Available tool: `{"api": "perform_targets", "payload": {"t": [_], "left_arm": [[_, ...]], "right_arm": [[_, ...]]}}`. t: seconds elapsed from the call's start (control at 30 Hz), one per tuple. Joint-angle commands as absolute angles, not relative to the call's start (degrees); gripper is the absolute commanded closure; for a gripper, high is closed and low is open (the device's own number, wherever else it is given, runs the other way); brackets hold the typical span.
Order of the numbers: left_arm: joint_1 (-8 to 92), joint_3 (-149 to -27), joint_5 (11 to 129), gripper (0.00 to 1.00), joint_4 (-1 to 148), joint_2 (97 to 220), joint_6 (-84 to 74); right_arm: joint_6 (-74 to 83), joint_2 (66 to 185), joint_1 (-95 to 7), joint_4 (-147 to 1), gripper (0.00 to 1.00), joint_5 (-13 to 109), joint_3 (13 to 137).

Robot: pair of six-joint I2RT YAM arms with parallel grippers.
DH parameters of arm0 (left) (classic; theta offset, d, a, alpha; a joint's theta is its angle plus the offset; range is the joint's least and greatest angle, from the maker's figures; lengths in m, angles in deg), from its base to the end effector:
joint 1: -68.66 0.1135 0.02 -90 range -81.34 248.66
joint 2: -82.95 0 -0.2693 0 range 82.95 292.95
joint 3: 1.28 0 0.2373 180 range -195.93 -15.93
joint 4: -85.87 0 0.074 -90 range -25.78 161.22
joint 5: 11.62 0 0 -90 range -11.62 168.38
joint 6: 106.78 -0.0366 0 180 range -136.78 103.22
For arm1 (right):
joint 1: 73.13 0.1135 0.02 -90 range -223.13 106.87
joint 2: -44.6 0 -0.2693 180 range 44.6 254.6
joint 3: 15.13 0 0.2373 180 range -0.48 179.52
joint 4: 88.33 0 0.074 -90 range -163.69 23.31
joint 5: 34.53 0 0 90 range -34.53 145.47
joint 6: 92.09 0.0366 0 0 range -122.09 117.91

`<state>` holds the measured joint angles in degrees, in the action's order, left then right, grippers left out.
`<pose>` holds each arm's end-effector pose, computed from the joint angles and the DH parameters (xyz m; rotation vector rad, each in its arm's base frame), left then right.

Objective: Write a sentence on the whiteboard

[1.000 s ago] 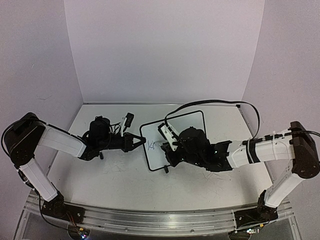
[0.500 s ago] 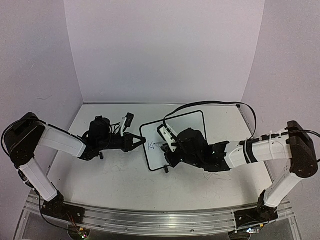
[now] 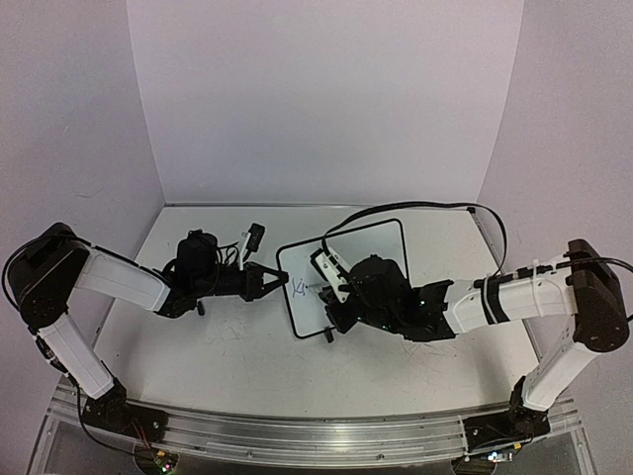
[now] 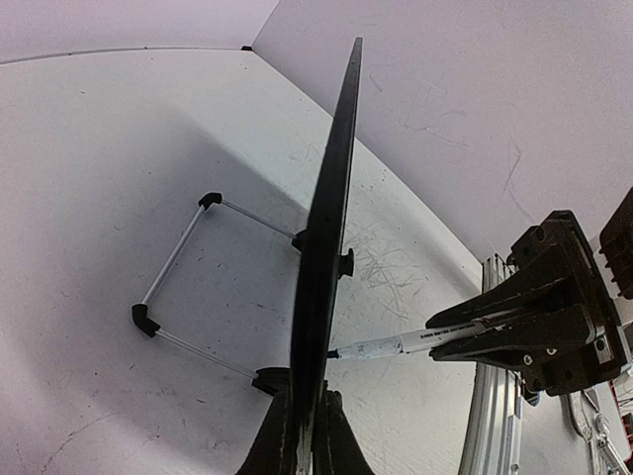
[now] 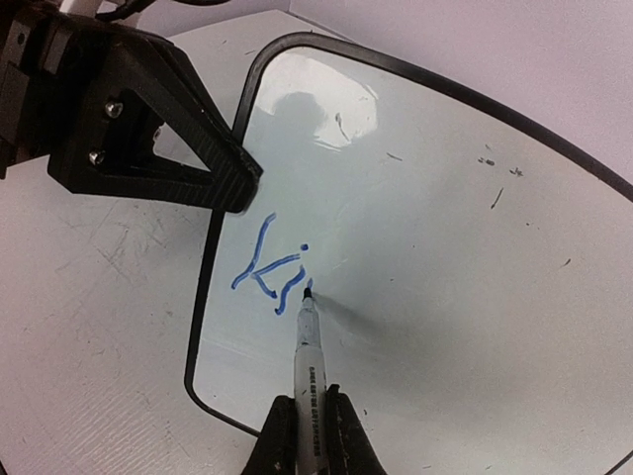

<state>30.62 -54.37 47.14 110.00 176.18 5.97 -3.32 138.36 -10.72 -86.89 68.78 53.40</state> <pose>0.2386 -0.2108 0.2004 0.6679 1.8819 -1.2161 0.1697 0.3065 0.2319 -0.9534 1.8156 0.4365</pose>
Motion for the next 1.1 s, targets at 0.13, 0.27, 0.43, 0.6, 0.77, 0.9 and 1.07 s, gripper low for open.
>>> {"api": "perform_targets", "payload": {"t": [0.13,0.27,0.43,0.6,0.77,0.9,1.07], "left_arm": [[30.86,-53.45,48.05,1.00,108.26,173.64,5.53],[30.87,-53.41,48.03,1.00,108.25,173.51,5.59],[30.86,-53.37,48.06,1.00,108.22,173.46,5.63],[30.84,-53.33,48.08,1.00,108.22,173.30,5.72],[30.87,-53.36,48.09,1.00,108.18,173.18,5.72],[30.87,-53.33,48.10,1.00,108.21,173.13,5.72],[30.84,-53.41,48.03,1.00,108.18,173.37,5.72]], "right_arm": [[-2.53,138.82,-10.58,-86.59,1.00,68.18,53.28],[-2.53,139.24,-10.61,-86.40,1.00,68.00,53.64],[-2.53,139.71,-10.59,-86.11,1.00,67.82,53.74],[-2.53,139.99,-10.59,-85.84,1.00,67.81,53.83],[-2.53,140.31,-10.58,-85.53,1.00,67.56,53.90],[-2.53,140.26,-10.64,-85.46,1.00,67.78,54.15],[-2.53,140.05,-10.60,-85.70,1.00,68.36,55.14]]}}
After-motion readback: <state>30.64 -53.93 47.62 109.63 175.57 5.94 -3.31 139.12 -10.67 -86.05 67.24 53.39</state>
